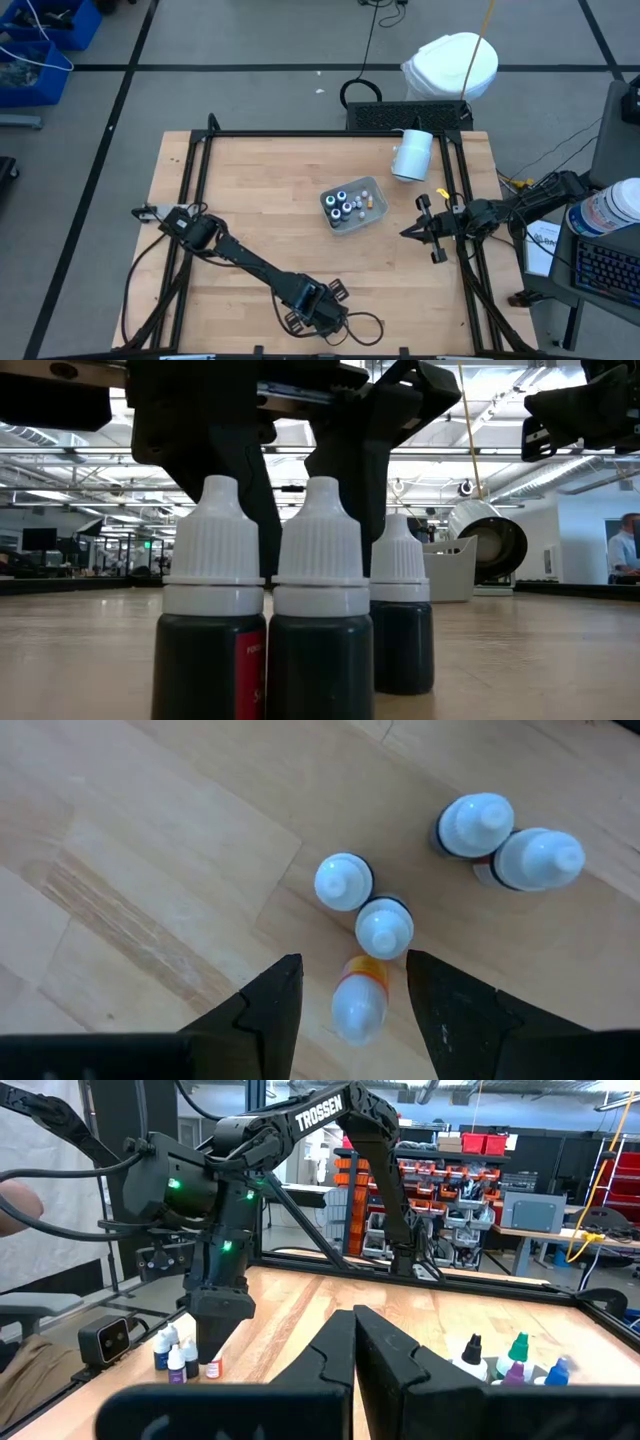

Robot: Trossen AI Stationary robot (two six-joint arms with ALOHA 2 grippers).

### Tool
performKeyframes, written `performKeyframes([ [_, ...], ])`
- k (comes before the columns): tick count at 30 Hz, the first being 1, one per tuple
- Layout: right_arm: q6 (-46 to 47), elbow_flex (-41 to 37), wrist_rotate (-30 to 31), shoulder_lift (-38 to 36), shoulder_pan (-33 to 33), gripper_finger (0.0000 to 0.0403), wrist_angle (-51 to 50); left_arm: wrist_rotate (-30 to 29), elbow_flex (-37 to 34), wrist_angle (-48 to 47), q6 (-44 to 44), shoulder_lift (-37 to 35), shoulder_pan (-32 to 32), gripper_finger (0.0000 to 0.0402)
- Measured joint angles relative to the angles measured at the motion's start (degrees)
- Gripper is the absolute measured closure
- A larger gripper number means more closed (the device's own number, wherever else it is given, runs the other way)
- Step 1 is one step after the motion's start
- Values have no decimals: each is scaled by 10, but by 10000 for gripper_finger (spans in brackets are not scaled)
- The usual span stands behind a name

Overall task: Pick & Place food coloring
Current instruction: Put the small yellow food coloring bottle into the gray bin

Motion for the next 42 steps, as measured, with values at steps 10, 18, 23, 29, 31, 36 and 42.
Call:
performKeyframes([
  [10, 0, 0, 0, 0, 0, 403, -5, -1, 0, -1, -6, 0, 0, 216],
  [18, 0, 0, 0, 0, 0, 403, -5, -13, 0, -1, -7, 0, 1, 276],
  [23, -1, 0, 0, 0, 0, 403, -4, -15, 0, -1, -8, 0, 2, 320],
  [29, -1, 0, 0, 0, 0, 403, -9, -19, 0, -4, -2, -1, 2, 348],
  [31, -1, 0, 0, 0, 0, 403, -10, -36, 1, -11, 6, -1, 2, 349],
  [36, -2, 0, 0, 0, 0, 403, -11, -79, 28, -41, 15, -1, 3, 346],
  [42, -4, 0, 0, 0, 0, 403, -9, -89, 121, -77, 7, -1, 17, 347],
])
